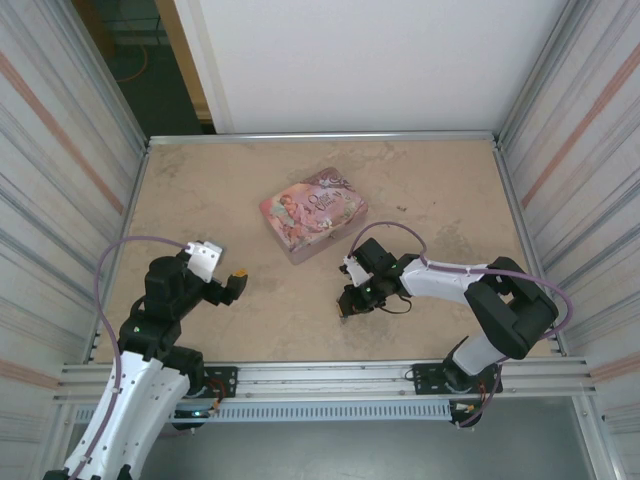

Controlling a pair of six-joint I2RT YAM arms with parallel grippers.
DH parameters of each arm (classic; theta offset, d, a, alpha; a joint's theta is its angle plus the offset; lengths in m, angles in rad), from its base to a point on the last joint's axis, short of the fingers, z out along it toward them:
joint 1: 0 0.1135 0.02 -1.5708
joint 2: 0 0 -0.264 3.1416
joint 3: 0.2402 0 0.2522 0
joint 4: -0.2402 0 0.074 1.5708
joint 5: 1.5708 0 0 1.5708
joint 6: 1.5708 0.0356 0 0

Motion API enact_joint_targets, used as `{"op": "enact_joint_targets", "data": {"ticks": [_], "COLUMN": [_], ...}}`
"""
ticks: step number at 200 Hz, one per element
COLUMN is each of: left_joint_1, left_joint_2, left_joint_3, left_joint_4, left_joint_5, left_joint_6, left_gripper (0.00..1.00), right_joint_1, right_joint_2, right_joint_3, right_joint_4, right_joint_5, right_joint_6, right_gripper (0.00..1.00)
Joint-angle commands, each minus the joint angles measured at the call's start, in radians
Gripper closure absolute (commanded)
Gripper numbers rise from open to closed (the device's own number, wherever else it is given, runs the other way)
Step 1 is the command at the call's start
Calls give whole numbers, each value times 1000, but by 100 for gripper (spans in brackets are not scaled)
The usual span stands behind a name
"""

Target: Unlock a padlock with a key

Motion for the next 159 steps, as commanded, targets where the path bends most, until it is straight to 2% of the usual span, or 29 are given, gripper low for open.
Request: {"op": "enact_joint_targets", "data": {"ticks": [1,113,159], "left_joint_1": [4,5,4], "left_joint_2": [4,8,8], "left_joint_3": [17,17,19], "left_joint_4": [-5,-5,-4], "left_joint_5": [-8,-10,-10], "left_joint_6": [20,21,21], "left_gripper": [1,1,1], "right_joint_1": [6,3,-1], "right_joint_2": [8,-26,-65], "right_joint_3": [28,42,42], "right_joint_4": [-32,-63,-76], "right_joint_5": [15,43,81], "right_joint_6": [-23,-24,-19], "right_gripper": [92,83,70]}}
